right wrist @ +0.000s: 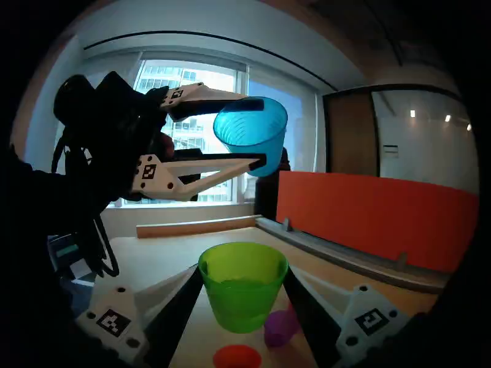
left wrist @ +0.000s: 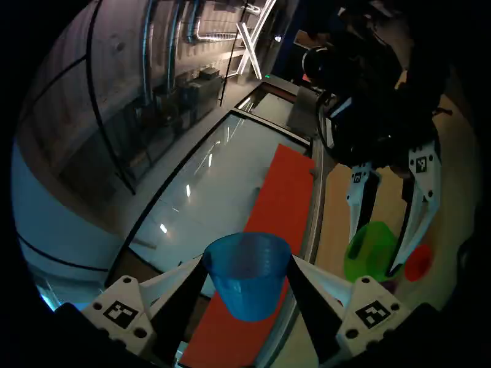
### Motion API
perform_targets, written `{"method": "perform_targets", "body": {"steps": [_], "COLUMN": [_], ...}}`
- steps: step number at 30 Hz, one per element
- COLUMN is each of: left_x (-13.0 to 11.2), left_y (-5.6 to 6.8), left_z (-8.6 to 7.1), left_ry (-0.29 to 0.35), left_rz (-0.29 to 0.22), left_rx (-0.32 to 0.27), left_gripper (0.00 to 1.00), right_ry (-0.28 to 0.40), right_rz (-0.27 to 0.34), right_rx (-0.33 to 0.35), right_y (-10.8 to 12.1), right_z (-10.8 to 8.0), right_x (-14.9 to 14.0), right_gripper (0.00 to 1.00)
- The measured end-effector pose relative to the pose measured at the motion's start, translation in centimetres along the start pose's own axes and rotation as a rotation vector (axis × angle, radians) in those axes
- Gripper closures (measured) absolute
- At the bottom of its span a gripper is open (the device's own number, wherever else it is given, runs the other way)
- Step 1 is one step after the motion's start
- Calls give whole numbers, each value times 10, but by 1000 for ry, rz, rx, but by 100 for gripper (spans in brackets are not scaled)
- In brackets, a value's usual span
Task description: Pour water
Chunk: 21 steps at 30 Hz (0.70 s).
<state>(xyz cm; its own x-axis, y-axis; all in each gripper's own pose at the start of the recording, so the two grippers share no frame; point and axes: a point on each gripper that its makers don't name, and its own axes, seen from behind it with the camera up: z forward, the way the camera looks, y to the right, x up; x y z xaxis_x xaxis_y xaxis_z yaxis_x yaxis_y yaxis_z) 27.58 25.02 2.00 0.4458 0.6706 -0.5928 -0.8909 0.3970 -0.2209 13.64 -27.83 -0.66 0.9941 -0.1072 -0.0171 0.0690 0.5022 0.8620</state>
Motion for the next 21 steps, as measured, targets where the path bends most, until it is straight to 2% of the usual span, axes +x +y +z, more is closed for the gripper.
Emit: {"method": "perform_targets", "body": {"steps": [5,14,17,21], "left_x": [-4,-7,-10,-17], "left_y": [-3,-7,-10,-13], "left_z": [-1,-3,-2,0], "left_ry": [-5,-18,-23,-38], "left_rz": [-130,-310,-355,-389], "left_rx": [-13,-26,-28,-24], "left_gripper": [13,13,13,13], "right_ry": [3,8,9,12], "right_rz": [-1,-5,-7,-10], "right_rx": [-1,-3,-4,-7], "right_y": [0,0,0,0], "right_z": [0,-1,-2,-3], "right_x": [2,5,6,7], "right_gripper": [9,9,9,9]}}
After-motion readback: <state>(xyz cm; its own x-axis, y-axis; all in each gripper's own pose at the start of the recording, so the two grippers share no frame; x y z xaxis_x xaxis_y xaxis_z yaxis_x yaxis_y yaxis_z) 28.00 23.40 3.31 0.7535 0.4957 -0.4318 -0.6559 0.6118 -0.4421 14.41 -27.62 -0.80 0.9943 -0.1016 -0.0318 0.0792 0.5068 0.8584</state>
